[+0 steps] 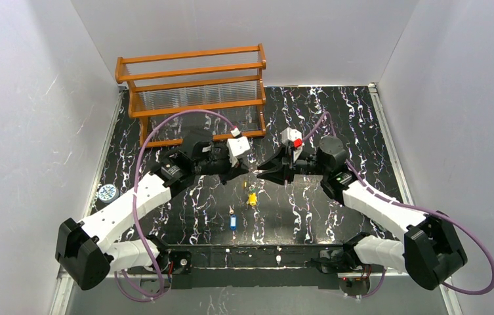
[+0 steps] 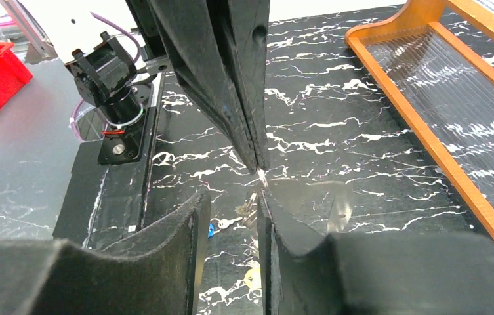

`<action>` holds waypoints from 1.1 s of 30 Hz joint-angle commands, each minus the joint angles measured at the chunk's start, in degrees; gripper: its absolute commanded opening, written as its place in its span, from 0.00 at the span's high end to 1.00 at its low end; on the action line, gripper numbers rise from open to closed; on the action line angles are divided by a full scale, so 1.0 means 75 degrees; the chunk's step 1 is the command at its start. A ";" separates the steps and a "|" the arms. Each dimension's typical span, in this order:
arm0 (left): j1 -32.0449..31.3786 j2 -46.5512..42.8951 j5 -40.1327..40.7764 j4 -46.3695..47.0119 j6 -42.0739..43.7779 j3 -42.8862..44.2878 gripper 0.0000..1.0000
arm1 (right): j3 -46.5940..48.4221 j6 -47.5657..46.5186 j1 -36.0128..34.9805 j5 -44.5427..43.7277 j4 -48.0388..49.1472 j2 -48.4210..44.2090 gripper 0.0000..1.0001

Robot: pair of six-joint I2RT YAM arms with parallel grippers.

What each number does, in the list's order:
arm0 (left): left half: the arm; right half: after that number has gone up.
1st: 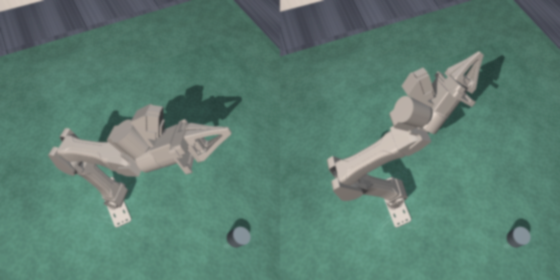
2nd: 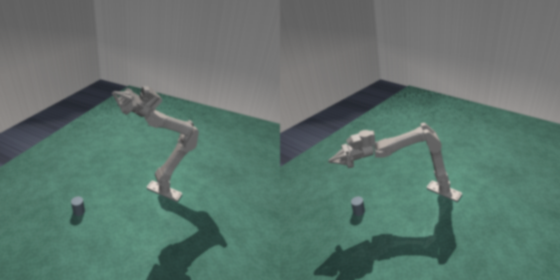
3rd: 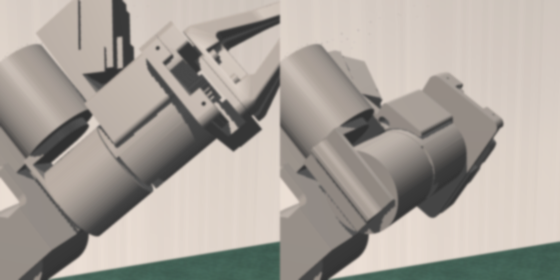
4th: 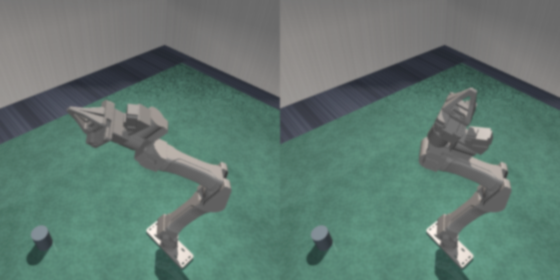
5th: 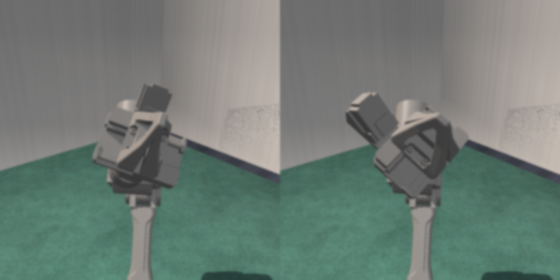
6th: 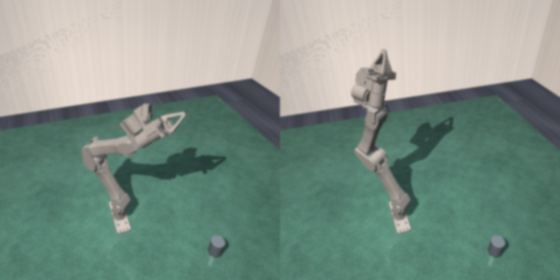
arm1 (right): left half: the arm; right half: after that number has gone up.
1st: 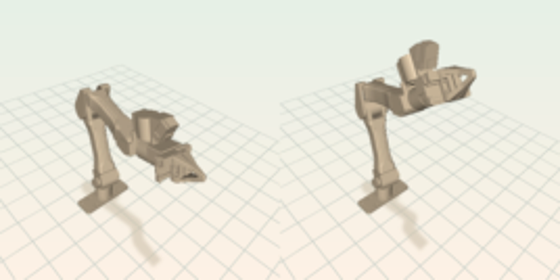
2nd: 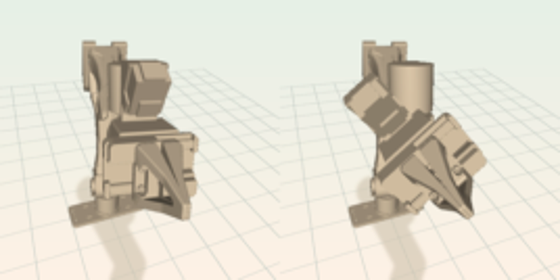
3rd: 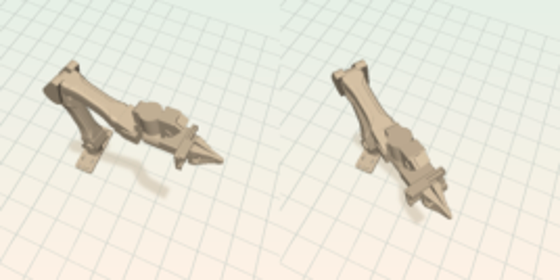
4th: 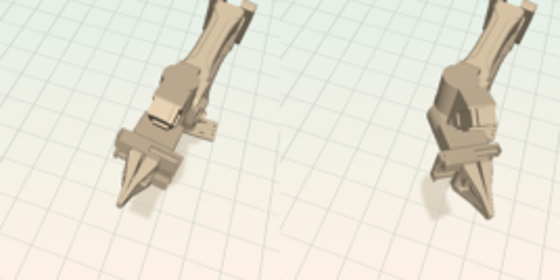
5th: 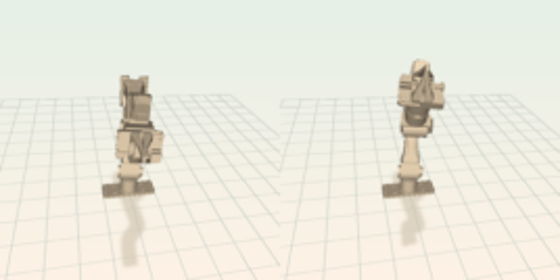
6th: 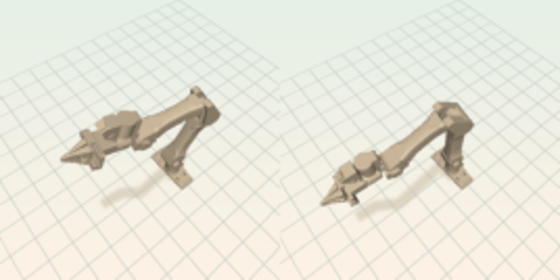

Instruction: Put the keys on the keyring

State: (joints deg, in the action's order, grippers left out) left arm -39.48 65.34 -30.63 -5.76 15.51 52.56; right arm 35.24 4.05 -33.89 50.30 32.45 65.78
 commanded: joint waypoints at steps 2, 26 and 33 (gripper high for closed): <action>-0.0244 0.0236 0.0440 -0.2130 0.1181 0.0858 1.00 | 0.0587 -0.0064 -0.0036 0.0462 0.0049 0.0354 0.59; -0.0828 0.0431 0.0576 -0.2090 0.1121 0.1007 1.00 | 0.0875 0.0804 -0.0311 0.1202 0.0914 0.2209 0.75; -0.0858 0.0372 0.0622 -0.1980 0.1017 0.0924 1.00 | 0.0905 0.0786 -0.0321 0.1330 0.0889 0.2305 0.99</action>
State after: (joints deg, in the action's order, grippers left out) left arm -45.19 69.12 -24.32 -21.74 23.86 58.15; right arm 39.64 10.28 -35.90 60.03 36.58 82.63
